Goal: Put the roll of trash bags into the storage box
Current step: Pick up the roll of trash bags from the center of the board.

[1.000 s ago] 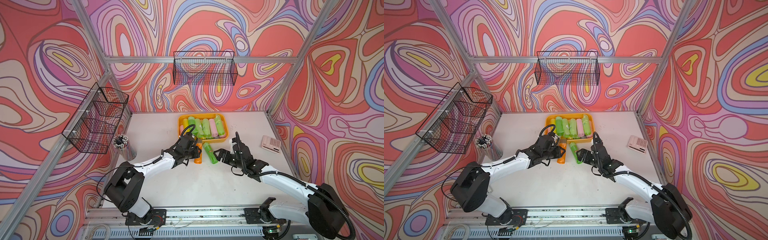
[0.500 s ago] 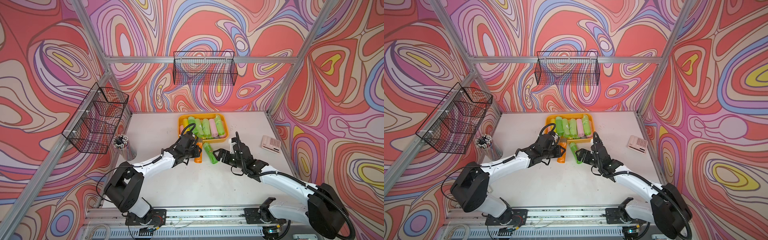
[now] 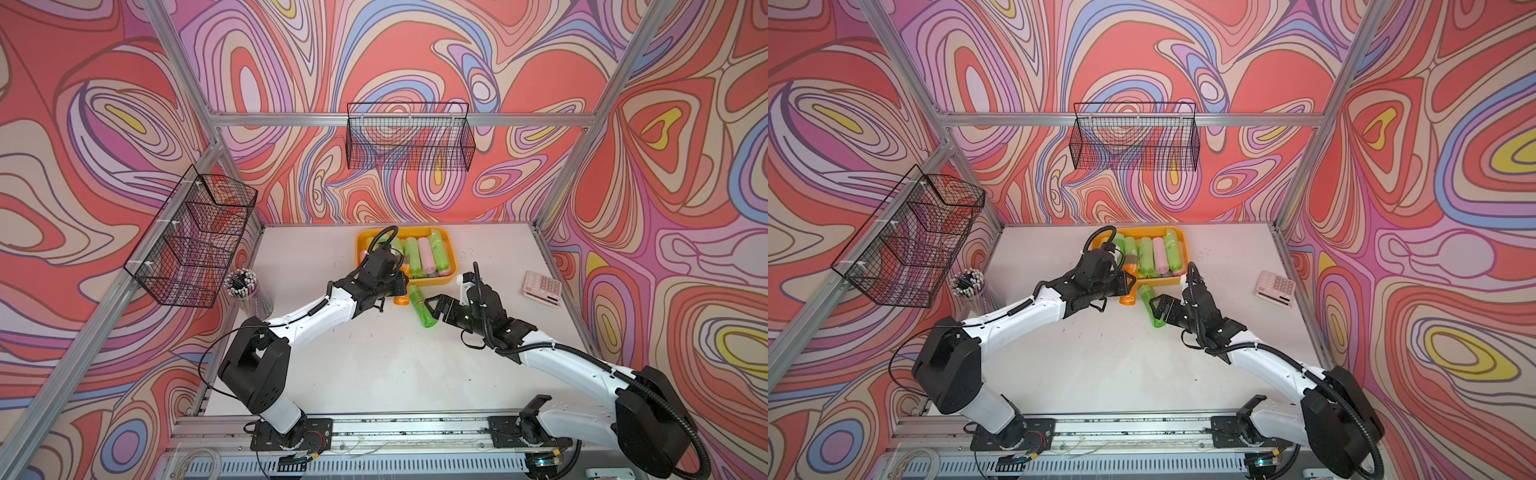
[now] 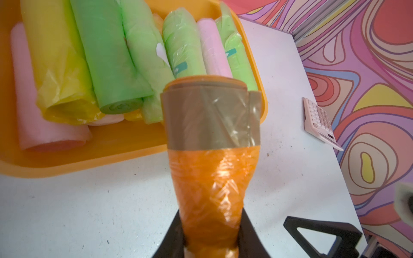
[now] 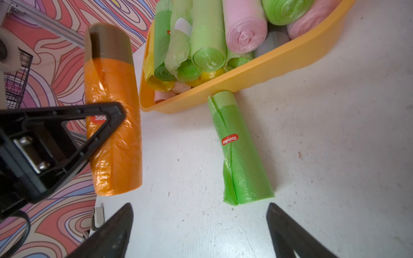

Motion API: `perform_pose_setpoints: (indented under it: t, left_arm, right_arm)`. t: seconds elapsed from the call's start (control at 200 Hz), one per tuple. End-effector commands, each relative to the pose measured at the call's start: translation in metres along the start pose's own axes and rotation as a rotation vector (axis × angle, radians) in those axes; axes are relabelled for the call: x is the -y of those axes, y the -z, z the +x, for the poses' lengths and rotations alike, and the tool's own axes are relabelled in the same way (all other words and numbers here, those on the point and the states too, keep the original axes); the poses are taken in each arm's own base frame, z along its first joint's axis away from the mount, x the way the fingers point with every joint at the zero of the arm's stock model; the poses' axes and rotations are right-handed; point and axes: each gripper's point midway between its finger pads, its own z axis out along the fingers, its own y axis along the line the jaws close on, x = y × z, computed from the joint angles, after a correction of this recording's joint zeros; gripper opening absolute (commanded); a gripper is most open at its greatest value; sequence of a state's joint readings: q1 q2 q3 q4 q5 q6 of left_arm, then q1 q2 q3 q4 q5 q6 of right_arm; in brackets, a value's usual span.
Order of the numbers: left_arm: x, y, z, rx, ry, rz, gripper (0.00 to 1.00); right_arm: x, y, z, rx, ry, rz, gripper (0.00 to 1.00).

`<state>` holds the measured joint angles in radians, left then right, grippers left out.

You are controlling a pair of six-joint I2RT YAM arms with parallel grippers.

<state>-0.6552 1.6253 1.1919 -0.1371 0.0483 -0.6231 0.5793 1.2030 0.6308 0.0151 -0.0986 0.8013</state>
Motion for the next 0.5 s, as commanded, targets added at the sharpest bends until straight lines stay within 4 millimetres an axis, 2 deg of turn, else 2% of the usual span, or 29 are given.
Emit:
perform_pose_setpoints:
  t: [0.0, 0.135, 0.16, 0.386, 0.496]
  left_arm:
    - [0.003, -0.001, -0.021, 0.036, -0.053, -0.037, 0.18]
    - [-0.006, -0.008, -0.04, 0.054, -0.083, -0.124, 0.17]
    - [-0.01, -0.009, -0.039, 0.035, -0.084, -0.145, 0.17]
    - [-0.021, -0.021, -0.062, 0.045, -0.06, -0.174, 0.14]
    - [-0.027, -0.03, -0.068, 0.027, -0.06, -0.196, 0.14]
  right_arm:
    - [-0.012, 0.0, -0.01, 0.027, 0.015, -0.029, 0.95]
    - [-0.01, 0.001, -0.011, 0.033, 0.025, -0.019, 0.95]
    - [-0.01, 0.001, -0.011, 0.034, 0.026, -0.016, 0.95]
    - [-0.007, 0.002, -0.01, 0.03, 0.037, 0.0, 0.95]
    - [-0.007, 0.002, -0.01, 0.032, 0.042, 0.002, 0.95]
